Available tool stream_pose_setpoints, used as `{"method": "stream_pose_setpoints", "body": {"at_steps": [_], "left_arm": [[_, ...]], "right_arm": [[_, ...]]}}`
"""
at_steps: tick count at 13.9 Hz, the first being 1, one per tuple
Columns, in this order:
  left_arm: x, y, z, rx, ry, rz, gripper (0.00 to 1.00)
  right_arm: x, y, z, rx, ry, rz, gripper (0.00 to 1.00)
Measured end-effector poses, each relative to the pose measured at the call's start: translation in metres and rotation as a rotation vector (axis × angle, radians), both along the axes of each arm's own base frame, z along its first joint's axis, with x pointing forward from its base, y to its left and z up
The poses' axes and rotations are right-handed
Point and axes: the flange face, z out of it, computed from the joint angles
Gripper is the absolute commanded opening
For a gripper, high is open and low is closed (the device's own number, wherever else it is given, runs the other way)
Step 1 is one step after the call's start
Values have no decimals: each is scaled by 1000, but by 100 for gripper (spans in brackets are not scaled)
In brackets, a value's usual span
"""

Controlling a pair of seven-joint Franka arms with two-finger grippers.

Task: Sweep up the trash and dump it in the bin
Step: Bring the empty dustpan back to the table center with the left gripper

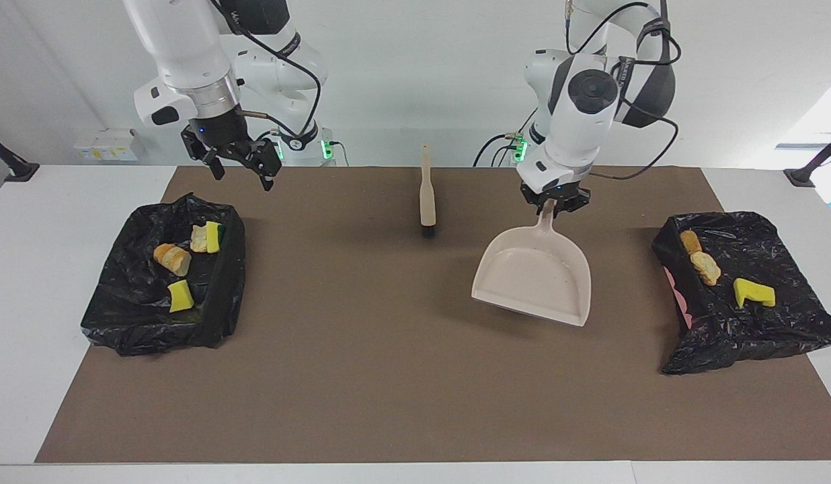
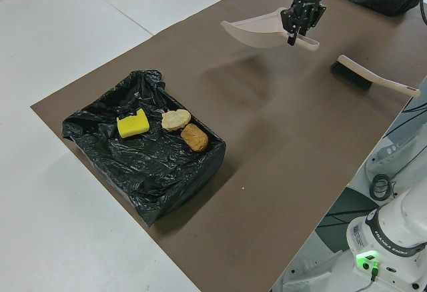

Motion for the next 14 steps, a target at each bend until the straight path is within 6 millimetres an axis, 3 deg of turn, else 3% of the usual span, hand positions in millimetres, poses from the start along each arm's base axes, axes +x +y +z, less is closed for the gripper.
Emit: {"method": "stream_pose_setpoints", "body": {"at_steps": [3, 5, 7, 10, 14], "left_arm": [[-1, -61, -45, -41, -43, 28, 0], [1, -81, -69, -80, -48, 39, 0], [4, -96, -84, -111, -55, 53, 0], [7, -111, -90, -160, -75, 122, 0], [16, -115, -88, -229, -107, 301, 0]], "right_arm": [[-13, -15, 26, -1, -33, -27, 100], [-22, -19, 32, -3, -23, -34, 100], [-24, -26, 32, -4, -9, -32, 100], [-23, -47, 29, -1, 1, 45, 100], [-23, -44, 29, -1, 3, 68, 100]]}}
